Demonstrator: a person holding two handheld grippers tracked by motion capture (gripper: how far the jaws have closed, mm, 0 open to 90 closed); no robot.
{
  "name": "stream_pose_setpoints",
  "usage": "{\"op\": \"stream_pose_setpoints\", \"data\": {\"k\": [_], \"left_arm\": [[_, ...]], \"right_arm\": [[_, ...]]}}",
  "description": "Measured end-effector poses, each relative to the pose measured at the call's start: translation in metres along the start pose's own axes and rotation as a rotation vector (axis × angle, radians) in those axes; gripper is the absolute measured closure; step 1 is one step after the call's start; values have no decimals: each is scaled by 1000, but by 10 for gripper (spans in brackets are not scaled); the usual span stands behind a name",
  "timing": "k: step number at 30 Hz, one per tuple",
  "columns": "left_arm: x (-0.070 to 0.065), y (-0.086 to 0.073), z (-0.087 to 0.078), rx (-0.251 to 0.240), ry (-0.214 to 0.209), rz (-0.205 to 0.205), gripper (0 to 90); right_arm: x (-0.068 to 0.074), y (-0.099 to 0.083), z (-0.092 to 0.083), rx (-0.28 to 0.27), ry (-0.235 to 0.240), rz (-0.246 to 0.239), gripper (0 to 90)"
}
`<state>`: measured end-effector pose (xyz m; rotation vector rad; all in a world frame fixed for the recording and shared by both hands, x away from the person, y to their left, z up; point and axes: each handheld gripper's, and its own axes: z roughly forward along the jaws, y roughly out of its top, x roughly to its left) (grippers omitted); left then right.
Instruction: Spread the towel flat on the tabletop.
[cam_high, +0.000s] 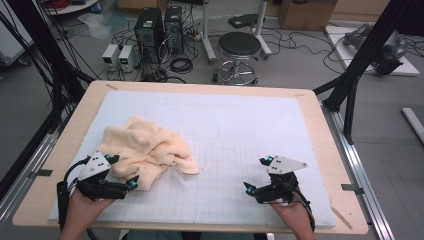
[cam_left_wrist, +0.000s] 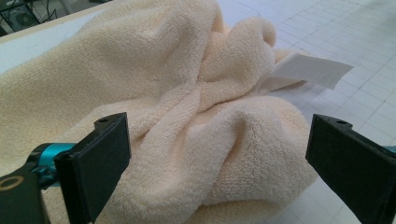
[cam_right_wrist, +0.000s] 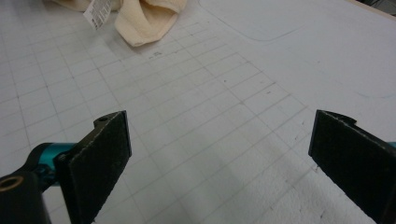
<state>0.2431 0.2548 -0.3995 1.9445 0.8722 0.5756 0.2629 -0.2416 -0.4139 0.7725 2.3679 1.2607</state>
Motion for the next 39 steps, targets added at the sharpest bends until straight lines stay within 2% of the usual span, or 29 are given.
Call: {"op": "stream_pose_setpoints", "data": {"k": [9,13,16,18,19,21,23,25,26,28,29,31,33,35,37,38,39], "left_arm": [[0,0,-5,-16,-1,1,76],[1,2,-6,-28,-14,8,87],[6,8,-4,-33,-14,20,116],[12,12,0,-34,-20,13,140],[17,15,6,-25,-26,6,151],[19,15,9,-20,-32,8,171],[24,12,23,25,-43,13,200],[26,11,28,44,-51,10,206],[30,7,38,85,-73,-6,239],[32,3,46,122,-100,-21,280],[32,3,46,122,-100,-21,308],[31,-3,56,185,-118,-34,385],[30,-4,58,188,-97,-37,454],[30,-3,59,197,-65,-40,578],[30,0,61,203,-49,-39,707],[30,0,61,203,-49,-39,750],[29,2,61,205,-50,-56,767]], "right_arm": [[5,3,3,-3,17,-7,48],[6,3,4,6,17,-7,49],[4,3,4,-2,18,1,49],[3,3,5,0,20,4,49],[3,4,5,2,21,3,49],[3,4,5,-5,21,-5,49],[3,4,5,-6,23,0,49],[2,4,4,0,27,2,49],[2,4,5,1,27,-2,49],[2,4,5,5,32,-1,49],[2,4,6,1,32,-8,49],[3,4,6,1,36,-8,49],[3,4,7,4,41,-10,49],[3,5,6,4,40,-8,49],[3,5,6,0,42,-11,49],[4,5,5,0,44,-12,49],[4,5,5,-1,41,-8,49]]}}
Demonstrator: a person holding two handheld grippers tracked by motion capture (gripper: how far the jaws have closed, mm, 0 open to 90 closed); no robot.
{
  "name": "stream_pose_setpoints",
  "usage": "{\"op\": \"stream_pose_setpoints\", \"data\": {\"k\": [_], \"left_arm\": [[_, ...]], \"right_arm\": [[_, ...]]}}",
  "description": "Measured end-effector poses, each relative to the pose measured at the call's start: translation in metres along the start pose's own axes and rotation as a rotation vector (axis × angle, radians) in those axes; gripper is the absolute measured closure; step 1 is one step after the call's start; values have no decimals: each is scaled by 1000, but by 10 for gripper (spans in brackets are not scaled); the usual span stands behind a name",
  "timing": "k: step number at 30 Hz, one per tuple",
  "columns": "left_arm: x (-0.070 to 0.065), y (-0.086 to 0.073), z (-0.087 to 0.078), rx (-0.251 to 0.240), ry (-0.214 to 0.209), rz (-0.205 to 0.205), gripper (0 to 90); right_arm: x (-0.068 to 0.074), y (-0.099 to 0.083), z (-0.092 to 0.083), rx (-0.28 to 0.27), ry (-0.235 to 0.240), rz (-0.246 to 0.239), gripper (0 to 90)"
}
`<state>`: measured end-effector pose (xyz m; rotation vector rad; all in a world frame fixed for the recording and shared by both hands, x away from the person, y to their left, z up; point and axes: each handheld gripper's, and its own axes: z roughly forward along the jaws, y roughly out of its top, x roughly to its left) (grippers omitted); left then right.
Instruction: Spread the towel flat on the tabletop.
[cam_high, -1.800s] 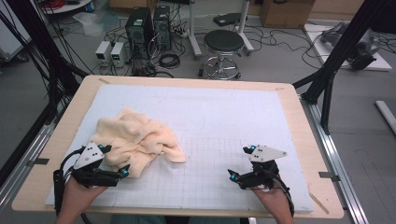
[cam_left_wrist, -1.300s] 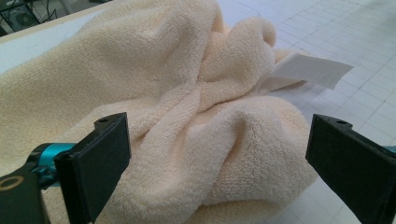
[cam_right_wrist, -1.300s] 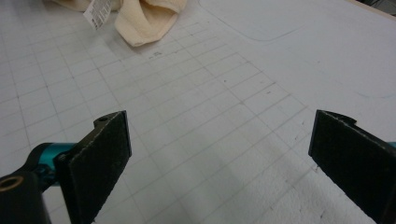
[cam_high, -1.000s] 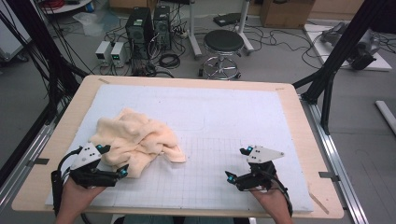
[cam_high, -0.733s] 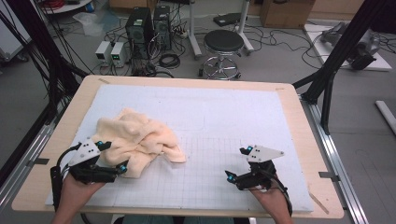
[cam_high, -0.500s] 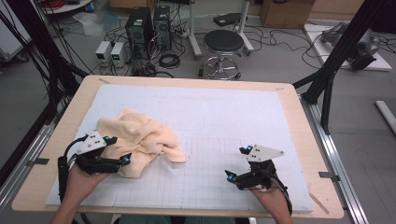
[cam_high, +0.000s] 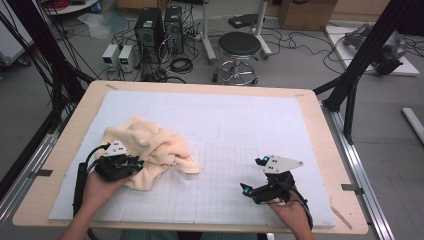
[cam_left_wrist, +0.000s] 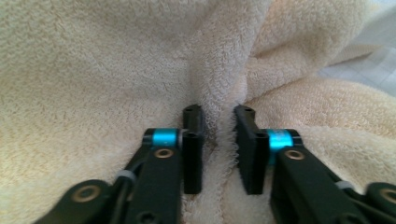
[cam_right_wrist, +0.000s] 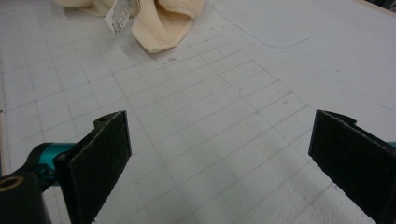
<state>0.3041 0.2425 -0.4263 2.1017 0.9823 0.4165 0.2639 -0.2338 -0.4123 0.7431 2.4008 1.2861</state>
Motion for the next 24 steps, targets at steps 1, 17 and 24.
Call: {"op": "stream_pose_setpoints", "data": {"k": [1,17,24], "left_arm": [[0,0,0,0,0,0,778],[-77,56,11,-111,-246,39,804],[-108,92,11,-155,-320,74,805]], "right_arm": [[0,0,-1,-5,-2,-4,49],[-9,-1,-15,-54,-38,13,49],[-13,-2,-20,-71,-52,21,49]]}}
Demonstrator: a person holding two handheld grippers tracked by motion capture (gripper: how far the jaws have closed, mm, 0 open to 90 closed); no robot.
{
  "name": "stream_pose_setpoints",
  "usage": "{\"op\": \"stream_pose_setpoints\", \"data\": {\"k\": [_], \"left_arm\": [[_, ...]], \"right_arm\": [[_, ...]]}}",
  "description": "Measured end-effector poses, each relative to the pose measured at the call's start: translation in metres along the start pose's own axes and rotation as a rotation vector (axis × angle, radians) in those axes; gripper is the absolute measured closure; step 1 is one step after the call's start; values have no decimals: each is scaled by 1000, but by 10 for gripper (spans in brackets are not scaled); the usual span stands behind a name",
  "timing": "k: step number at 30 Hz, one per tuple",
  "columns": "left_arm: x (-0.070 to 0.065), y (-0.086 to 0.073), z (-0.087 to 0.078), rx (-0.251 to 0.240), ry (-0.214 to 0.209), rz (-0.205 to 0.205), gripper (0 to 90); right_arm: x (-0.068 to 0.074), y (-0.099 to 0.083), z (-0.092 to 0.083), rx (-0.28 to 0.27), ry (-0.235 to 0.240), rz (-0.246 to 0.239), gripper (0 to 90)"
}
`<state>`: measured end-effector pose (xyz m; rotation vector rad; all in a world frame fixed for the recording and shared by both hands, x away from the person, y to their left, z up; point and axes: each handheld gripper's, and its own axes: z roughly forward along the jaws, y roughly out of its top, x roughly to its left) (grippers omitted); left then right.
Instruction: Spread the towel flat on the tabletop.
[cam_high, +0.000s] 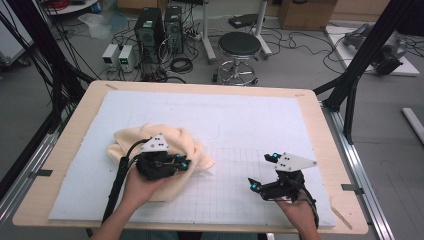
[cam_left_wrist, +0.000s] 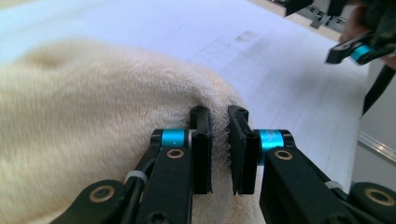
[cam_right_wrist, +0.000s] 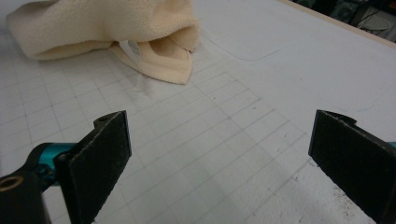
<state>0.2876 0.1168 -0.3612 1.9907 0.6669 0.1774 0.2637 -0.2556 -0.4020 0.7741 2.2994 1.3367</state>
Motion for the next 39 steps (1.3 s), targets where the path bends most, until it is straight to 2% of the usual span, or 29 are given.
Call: {"op": "stream_pose_setpoints", "data": {"k": [3,4,5,6,7,8,9,10,12,13,17,18,20,21,22,23,26,28,29,30,31,32,33,34,35,38,39], "left_arm": [[-13,22,3,-18,-30,50,805],[-13,22,3,-18,-30,50,806],[-17,28,4,-24,-34,68,805],[-26,40,5,-26,-59,95,805],[-30,44,6,-28,-76,108,805],[-30,44,6,-28,-76,108,805],[-38,47,7,-33,-110,126,805],[-41,46,7,-27,-116,138,805],[-43,43,7,-15,-113,151,804],[-43,32,5,19,-91,172,803],[-31,-1,-6,77,-56,153,799],[-31,-1,-6,77,-56,153,795],[-23,-21,-18,87,-64,115,760],[-23,-21,-18,87,-64,115,724],[-21,-27,-28,74,-64,102,689],[-21,-27,-28,74,-64,102,657],[-18,-28,-50,36,-10,116,500],[-11,-30,-59,42,25,118,437],[-11,-30,-59,42,25,118,421],[0,-36,-64,50,71,114,422],[8,-41,-65,59,94,101,421],[8,-41,-65,59,94,101,418],[23,-53,-66,76,124,78,416],[23,-53,-66,76,124,78,416],[36,-65,-63,103,137,43,416],[49,-77,-54,155,159,10,404],[49,-77,-54,155,159,10,397]], "right_arm": [[-2,0,-4,-12,-10,8,49],[-2,-1,-5,-13,-12,7,49],[-2,-1,-6,-14,-12,17,49],[-3,-1,-6,-18,-14,10,49],[-3,-2,-7,-16,-15,14,49],[-4,-2,-7,-21,-17,11,49],[-4,-2,-8,-20,-15,18,49],[-5,-2,-8,-25,-19,14,49],[-5,-3,-8,-23,-15,17,49],[-5,-3,-8,-21,-15,16,49],[-3,-3,-5,-5,-3,15,49],[-2,-2,-4,-4,4,10,49],[-1,1,1,1,24,13,49],[0,3,4,6,37,17,49],[1,5,8,12,52,14,50],[3,8,12,20,67,11,50],[8,17,27,46,109,-8,50],[10,24,37,61,130,-30,51],[12,27,42,72,136,-39,56],[12,30,48,74,148,-45,75],[12,34,54,70,161,-49,110],[11,36,59,68,185,-53,171],[10,39,64,61,215,-55,197],[10,42,70,47,234,-49,197],[10,45,76,47,252,-52,201],[11,50,97,74,297,-67,259],[12,50,104,90,316,-69,271]]}}
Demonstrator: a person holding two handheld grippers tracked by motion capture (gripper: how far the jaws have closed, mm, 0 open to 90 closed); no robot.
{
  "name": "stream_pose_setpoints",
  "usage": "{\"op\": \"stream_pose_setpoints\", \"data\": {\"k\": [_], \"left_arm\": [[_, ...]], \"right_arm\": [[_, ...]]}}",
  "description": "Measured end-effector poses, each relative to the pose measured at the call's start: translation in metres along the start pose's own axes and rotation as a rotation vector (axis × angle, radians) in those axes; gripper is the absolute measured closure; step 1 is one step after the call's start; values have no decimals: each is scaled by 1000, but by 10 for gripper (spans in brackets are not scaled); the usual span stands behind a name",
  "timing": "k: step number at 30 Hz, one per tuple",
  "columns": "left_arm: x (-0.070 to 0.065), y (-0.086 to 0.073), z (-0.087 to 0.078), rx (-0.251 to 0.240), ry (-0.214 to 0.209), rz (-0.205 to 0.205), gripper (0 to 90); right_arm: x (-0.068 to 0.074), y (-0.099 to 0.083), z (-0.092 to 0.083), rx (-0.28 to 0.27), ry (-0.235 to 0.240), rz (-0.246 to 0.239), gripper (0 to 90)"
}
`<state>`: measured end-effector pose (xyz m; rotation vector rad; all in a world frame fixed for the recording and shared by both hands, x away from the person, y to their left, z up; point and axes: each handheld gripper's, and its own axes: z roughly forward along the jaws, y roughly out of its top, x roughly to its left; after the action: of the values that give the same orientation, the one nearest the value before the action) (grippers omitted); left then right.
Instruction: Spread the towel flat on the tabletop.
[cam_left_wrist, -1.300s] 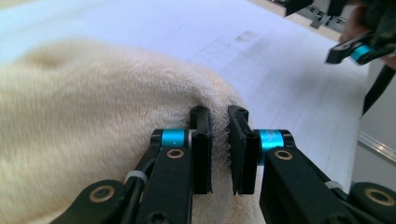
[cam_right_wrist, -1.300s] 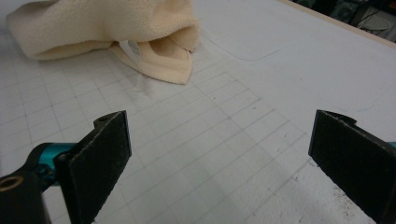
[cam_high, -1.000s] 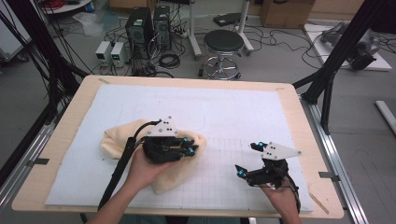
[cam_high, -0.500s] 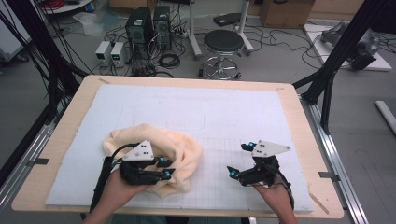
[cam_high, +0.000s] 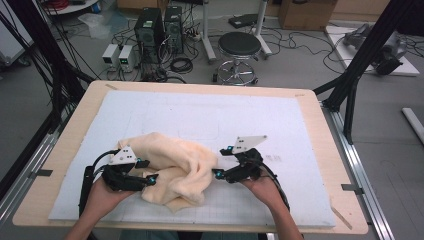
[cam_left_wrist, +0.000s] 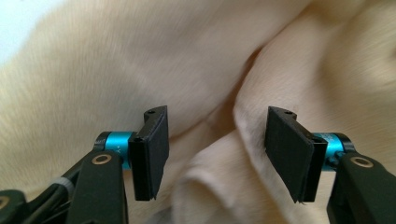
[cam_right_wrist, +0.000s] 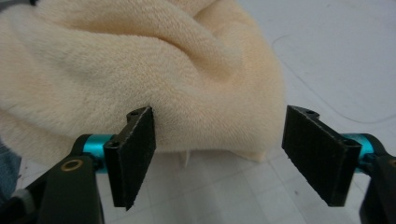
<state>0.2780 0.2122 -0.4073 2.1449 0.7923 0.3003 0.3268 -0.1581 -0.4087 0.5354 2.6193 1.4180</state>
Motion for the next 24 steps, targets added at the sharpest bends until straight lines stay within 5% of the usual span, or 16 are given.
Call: {"op": "stream_pose_setpoints", "data": {"k": [3,7,9,13,17,24], "left_arm": [[5,-2,13,20,-24,-21,445],[1,1,30,58,-69,25,673],[-1,4,32,56,-62,42,789],[-2,10,32,37,-67,24,836],[-10,30,26,-50,-87,26,847],[-20,65,16,-132,-97,53,850]], "right_arm": [[-5,1,20,45,31,-1,343],[-6,-3,39,113,73,-29,615],[-7,-5,39,117,81,-53,789],[-9,-3,23,104,80,-43,836],[-8,0,-31,62,10,-50,842],[4,4,-116,26,-131,-79,842]]}}
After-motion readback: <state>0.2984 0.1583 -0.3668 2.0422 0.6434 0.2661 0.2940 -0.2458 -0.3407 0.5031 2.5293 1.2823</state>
